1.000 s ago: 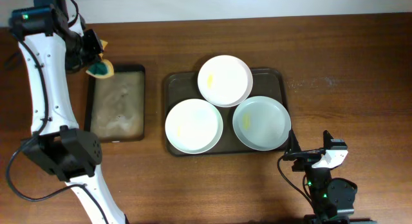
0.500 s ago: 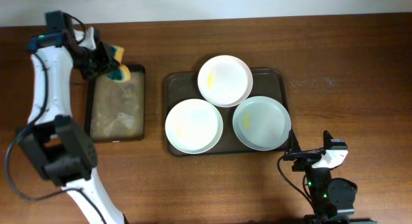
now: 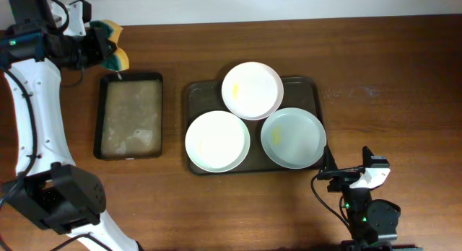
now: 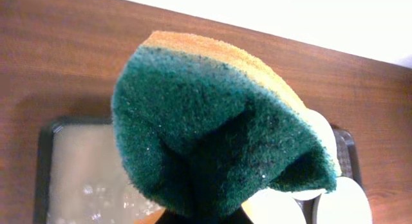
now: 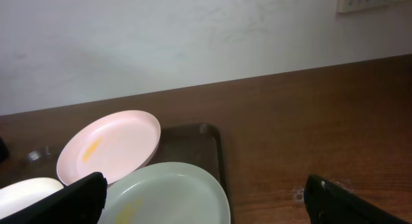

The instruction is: Clean dirty plates on tray and stack at the side

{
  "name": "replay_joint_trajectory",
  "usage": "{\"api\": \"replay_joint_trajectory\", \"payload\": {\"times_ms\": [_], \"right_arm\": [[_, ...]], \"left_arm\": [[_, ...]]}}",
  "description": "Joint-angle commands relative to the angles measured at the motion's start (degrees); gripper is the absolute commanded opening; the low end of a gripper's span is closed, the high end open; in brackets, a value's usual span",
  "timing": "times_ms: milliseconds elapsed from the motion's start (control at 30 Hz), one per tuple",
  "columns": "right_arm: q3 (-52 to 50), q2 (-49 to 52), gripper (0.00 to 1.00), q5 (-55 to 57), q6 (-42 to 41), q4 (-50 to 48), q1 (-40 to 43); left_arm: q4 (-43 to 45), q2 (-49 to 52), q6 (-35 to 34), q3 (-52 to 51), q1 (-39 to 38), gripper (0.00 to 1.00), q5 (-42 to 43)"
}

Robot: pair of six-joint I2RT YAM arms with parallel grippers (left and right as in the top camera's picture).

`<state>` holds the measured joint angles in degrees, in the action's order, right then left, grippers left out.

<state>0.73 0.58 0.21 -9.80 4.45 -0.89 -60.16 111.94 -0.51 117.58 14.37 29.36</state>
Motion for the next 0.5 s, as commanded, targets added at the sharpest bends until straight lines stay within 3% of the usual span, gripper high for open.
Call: {"api": "replay_joint_trajectory", "payload": {"times_ms": [0, 267, 467], "right_arm": [[-0.4, -0.4, 0.98, 0.5, 0.5, 0.2, 0.2], [-0.4, -0.4, 0.98, 0.5, 0.5, 0.2, 0.2], [-0.4, -0.4, 0.98, 0.5, 0.5, 0.2, 0.2]], "left_arm": [[3.3, -5.4, 2.8, 0.5, 0.8, 0.00, 0.8], [4.0, -8.8, 2.8, -1.4, 0.7, 0.00, -5.3], [14.4, -7.5, 4.1, -21.0, 0.5, 0.00, -6.7]]}}
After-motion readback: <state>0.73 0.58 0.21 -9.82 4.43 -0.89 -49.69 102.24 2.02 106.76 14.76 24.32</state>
